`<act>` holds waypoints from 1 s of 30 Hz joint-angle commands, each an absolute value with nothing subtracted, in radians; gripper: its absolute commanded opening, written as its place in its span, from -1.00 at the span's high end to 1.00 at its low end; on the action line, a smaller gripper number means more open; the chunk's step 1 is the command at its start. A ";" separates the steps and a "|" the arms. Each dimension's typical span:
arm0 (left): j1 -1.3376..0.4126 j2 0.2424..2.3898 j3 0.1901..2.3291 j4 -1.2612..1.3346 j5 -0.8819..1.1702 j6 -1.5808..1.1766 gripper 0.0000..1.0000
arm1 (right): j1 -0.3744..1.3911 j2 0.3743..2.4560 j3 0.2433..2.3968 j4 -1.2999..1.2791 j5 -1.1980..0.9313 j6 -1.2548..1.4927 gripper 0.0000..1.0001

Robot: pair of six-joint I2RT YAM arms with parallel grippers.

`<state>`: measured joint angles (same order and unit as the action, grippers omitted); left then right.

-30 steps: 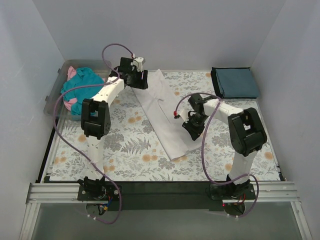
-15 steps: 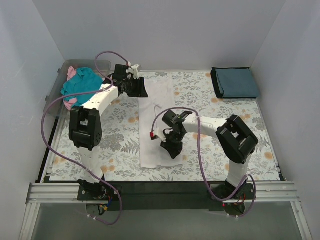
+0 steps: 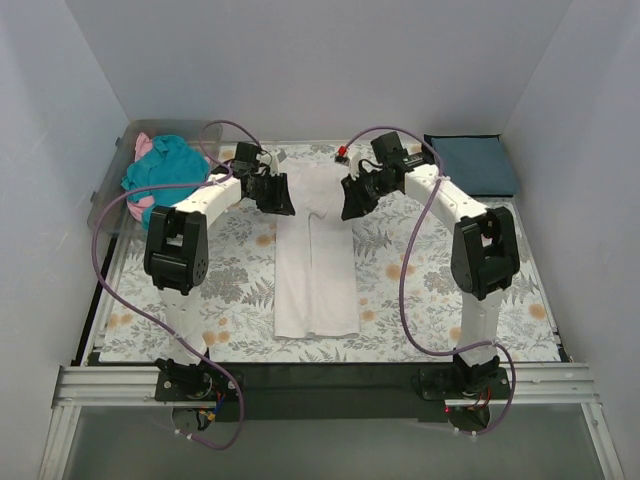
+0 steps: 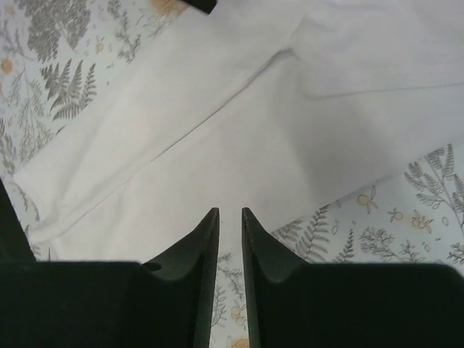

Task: Fold and stack the t-shirts
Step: Fold the tshirt

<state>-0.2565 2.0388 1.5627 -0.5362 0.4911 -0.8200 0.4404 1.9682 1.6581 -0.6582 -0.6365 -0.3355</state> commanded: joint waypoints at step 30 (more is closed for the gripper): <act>-0.184 2.470 1.928 -0.603 0.571 -0.856 0.60 | 0.350 2.562 2.109 -0.479 -0.558 -0.015 0.70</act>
